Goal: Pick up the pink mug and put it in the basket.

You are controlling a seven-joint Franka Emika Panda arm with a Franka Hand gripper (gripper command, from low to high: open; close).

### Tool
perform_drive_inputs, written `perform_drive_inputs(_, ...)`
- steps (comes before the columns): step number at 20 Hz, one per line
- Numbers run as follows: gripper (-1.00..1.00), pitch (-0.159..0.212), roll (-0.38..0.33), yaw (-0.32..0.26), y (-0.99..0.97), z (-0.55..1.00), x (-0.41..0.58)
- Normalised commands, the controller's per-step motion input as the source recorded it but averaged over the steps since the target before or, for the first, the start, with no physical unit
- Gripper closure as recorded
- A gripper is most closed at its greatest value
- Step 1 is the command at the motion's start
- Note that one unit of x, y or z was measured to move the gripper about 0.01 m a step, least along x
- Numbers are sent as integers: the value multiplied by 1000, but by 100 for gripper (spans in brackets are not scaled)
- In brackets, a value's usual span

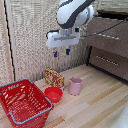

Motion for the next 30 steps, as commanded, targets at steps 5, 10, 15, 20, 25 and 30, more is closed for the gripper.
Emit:
perform_drive_inputs(5, -100, 4, 19, -109, -422, -299, -594)
perform_drive_inputs(10, -100, 0, 0, -90, -377, -294, -539)
perform_drive_inputs(15, -100, 0, 0, -50, -332, -283, -429)
perform_drive_inputs(20, -100, -9, 7, -18, -350, -265, -196)
perform_drive_inputs(25, -100, -37, 5, 0, -345, -294, -59)
perform_drive_inputs(30, -100, -30, -33, 8, -99, -385, -109)
